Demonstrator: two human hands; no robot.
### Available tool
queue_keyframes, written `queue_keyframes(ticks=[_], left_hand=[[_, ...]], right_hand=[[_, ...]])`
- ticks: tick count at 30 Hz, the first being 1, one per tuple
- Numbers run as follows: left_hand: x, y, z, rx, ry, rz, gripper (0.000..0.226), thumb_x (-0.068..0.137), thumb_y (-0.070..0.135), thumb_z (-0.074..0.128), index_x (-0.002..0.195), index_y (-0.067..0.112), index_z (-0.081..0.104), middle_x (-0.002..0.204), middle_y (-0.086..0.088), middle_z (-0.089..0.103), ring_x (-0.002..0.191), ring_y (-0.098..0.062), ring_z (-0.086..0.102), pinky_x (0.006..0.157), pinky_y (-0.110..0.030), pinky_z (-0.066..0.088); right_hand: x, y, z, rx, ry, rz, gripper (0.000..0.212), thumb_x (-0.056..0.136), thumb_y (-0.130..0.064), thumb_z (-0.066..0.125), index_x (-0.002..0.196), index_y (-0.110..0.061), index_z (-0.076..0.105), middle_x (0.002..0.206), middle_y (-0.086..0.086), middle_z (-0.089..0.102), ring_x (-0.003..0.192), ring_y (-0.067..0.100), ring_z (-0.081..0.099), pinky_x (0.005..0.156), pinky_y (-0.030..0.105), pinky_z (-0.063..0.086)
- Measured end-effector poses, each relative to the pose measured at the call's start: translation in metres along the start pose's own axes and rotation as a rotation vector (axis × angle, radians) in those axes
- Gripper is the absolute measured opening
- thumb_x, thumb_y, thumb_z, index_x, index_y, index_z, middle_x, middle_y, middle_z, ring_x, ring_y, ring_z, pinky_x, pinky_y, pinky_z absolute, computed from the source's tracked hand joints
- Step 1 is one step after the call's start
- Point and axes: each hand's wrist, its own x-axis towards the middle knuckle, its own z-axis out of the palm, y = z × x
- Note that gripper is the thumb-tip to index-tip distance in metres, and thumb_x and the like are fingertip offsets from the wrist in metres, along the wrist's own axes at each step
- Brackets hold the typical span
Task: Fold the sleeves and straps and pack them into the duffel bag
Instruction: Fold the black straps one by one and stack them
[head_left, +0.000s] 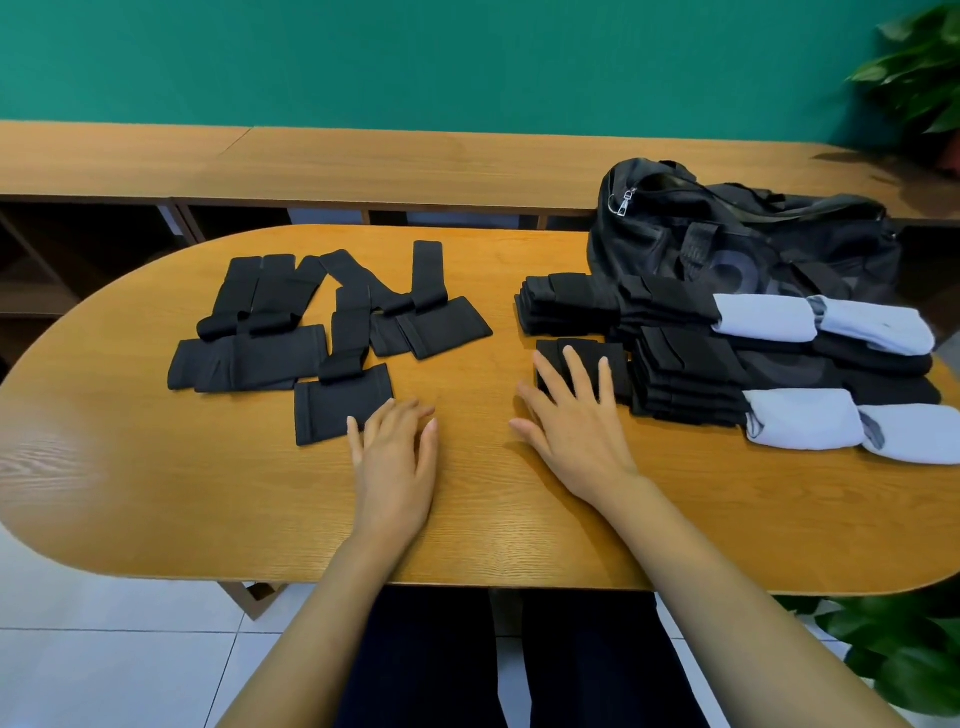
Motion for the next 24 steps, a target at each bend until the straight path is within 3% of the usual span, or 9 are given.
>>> queue_keyframes(ticks=[4, 8, 12, 16, 19, 24], left_hand=[[0.011, -0.001, 0.000, 0.170, -0.034, 0.020, 0.041, 0.102, 0.036, 0.039, 0.134, 0.017, 0.056, 0.146, -0.001, 0.049, 0.146, -0.019, 0.025, 0.117, -0.044, -0.016], [0.044, -0.004, -0.001, 0.386, -0.072, 0.072, 0.052, 0.104, 0.040, 0.032, 0.147, 0.012, 0.041, 0.155, -0.004, 0.036, 0.149, -0.019, 0.016, 0.116, -0.045, -0.019], [0.077, -0.014, 0.003, 0.603, -0.198, 0.056, 0.058, 0.105, 0.041, 0.019, 0.154, 0.009, 0.018, 0.163, -0.005, 0.014, 0.151, -0.020, 0.001, 0.117, -0.050, -0.016], [0.086, -0.024, 0.007, 0.677, -0.273, 0.059, 0.061, 0.104, 0.042, 0.011, 0.155, 0.009, 0.013, 0.164, -0.006, 0.010, 0.151, -0.019, 0.000, 0.116, -0.052, -0.019], [0.087, -0.027, 0.008, 0.677, -0.265, 0.060, 0.061, 0.104, 0.041, 0.010, 0.155, 0.009, 0.016, 0.163, -0.006, 0.014, 0.151, -0.018, 0.004, 0.115, -0.051, -0.020], [0.087, -0.027, 0.008, 0.667, -0.254, 0.051, 0.059, 0.104, 0.039, 0.013, 0.154, 0.009, 0.021, 0.162, -0.007, 0.018, 0.151, -0.019, 0.008, 0.115, -0.050, -0.021]], right_hand=[[0.017, -0.018, -0.006, 0.047, 0.034, -0.112, 0.070, 0.097, -0.057, 0.011, 0.135, -0.019, 0.056, 0.153, 0.007, 0.040, 0.147, 0.031, 0.024, 0.119, 0.058, 0.012], [0.045, -0.034, -0.005, 0.076, -0.052, -0.131, 0.061, 0.102, -0.051, 0.022, 0.149, -0.015, 0.036, 0.160, 0.006, 0.027, 0.151, 0.026, 0.010, 0.122, 0.049, -0.001], [0.077, -0.045, 0.001, 0.074, -0.135, -0.121, 0.064, 0.105, -0.049, 0.023, 0.156, -0.012, 0.014, 0.164, 0.006, 0.013, 0.152, 0.024, 0.002, 0.123, 0.045, 0.000], [0.100, -0.048, 0.003, 0.038, -0.209, -0.087, 0.060, 0.107, -0.043, 0.021, 0.157, -0.012, 0.006, 0.165, 0.006, 0.005, 0.152, 0.024, -0.003, 0.122, 0.045, -0.004], [0.106, -0.048, 0.005, -0.016, -0.255, -0.080, 0.060, 0.107, -0.043, 0.018, 0.157, -0.011, 0.010, 0.164, 0.008, 0.011, 0.152, 0.025, 0.000, 0.121, 0.046, -0.007], [0.084, -0.053, 0.006, -0.036, -0.100, -0.116, 0.061, 0.105, -0.049, 0.025, 0.150, -0.009, 0.033, 0.149, 0.011, 0.043, 0.146, 0.029, 0.024, 0.119, 0.046, -0.009]])
